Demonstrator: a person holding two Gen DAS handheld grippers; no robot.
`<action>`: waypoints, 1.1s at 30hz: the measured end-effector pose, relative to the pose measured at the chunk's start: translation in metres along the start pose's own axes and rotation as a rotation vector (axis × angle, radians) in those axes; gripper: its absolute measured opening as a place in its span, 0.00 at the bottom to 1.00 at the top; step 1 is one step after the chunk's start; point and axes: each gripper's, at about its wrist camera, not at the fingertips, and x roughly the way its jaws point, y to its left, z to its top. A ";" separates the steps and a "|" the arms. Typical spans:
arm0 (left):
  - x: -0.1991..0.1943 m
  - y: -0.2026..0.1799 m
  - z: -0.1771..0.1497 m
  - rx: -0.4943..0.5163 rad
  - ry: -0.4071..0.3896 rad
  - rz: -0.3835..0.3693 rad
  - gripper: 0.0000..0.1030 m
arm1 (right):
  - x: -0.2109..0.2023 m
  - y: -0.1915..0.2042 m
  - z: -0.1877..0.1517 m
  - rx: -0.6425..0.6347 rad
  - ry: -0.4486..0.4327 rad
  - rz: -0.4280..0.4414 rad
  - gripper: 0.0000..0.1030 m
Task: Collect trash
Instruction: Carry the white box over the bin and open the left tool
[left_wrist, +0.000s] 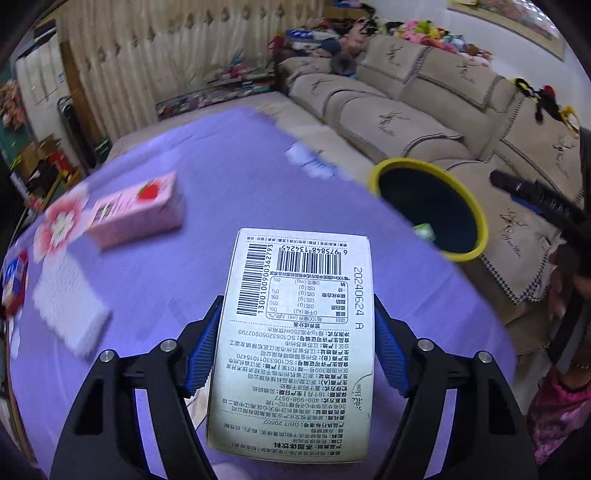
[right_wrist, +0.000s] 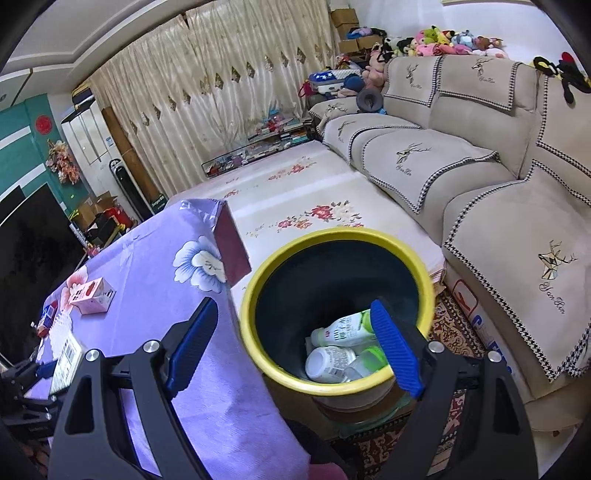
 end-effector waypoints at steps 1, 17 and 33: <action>0.000 -0.009 0.009 0.018 -0.009 -0.014 0.71 | -0.003 -0.005 0.001 0.004 -0.006 -0.009 0.78; 0.071 -0.145 0.122 0.216 0.000 -0.204 0.71 | -0.038 -0.106 -0.004 0.131 -0.064 -0.168 0.78; 0.123 -0.178 0.164 0.180 -0.041 -0.203 0.89 | -0.045 -0.133 -0.014 0.172 -0.055 -0.205 0.80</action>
